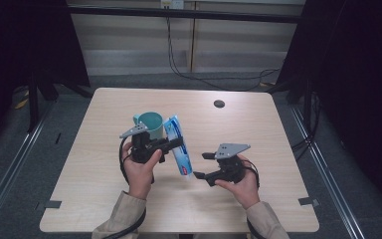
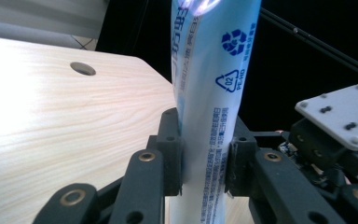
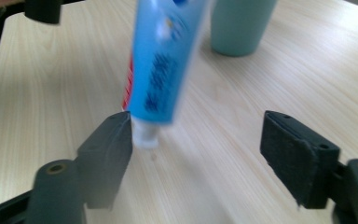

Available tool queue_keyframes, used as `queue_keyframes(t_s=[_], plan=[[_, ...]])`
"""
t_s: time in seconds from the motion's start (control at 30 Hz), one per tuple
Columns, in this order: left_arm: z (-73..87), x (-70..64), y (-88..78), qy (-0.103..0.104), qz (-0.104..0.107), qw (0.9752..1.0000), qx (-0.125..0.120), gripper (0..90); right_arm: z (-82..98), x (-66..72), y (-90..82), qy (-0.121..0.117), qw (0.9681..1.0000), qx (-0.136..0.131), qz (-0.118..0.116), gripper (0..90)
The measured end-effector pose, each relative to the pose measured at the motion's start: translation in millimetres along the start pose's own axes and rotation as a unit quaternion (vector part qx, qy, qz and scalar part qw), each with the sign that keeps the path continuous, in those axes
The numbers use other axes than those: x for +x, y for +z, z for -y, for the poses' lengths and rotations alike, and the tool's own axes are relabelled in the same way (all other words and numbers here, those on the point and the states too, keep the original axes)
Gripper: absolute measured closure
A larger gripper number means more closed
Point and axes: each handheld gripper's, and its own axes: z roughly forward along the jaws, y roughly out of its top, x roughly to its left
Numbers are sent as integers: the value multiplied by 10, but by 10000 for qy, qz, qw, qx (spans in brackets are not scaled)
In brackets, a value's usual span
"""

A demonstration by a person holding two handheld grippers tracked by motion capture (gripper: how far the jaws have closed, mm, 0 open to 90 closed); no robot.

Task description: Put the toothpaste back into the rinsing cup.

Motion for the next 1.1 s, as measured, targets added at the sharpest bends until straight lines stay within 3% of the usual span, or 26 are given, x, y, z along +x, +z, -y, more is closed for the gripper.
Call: queue_keyframes(t_s=[0.1, 0.2, 0.4, 0.47, 0.53, 0.83, 1.03, 1.1], plan=[[-32, -3, -24, 68, -66, 9999, 41, 727, 57, -37, -27, 74, 9999, 104, 108, 200], [-73, 0, -61, 76, -93, 9999, 3, 727, 187, -97, -72, 211, 9987, 291, 366, 177], [-136, 9, -108, 200, -211, 9996, 68, 726, 363, -153, -94, 381, 9967, 548, 470, 135], [-149, 9, -116, 210, -219, 9995, 62, 726, 381, -157, -95, 369, 9966, 556, 489, 135], [-168, 11, -127, 235, -265, 9993, 75, 726, 450, -165, -84, 371, 9945, 798, 575, 135], [-268, 22, -190, 383, -385, 9985, 76, 725, 555, -145, -55, 211, 9890, 1189, 858, 132], [-337, 25, -240, 501, -479, 9976, 74, 725, 596, -169, -67, 285, 9902, 1101, 808, 133], [-356, 26, -256, 484, -486, 9976, 64, 725, 631, -185, -80, 413, 9909, 1017, 778, 133]])
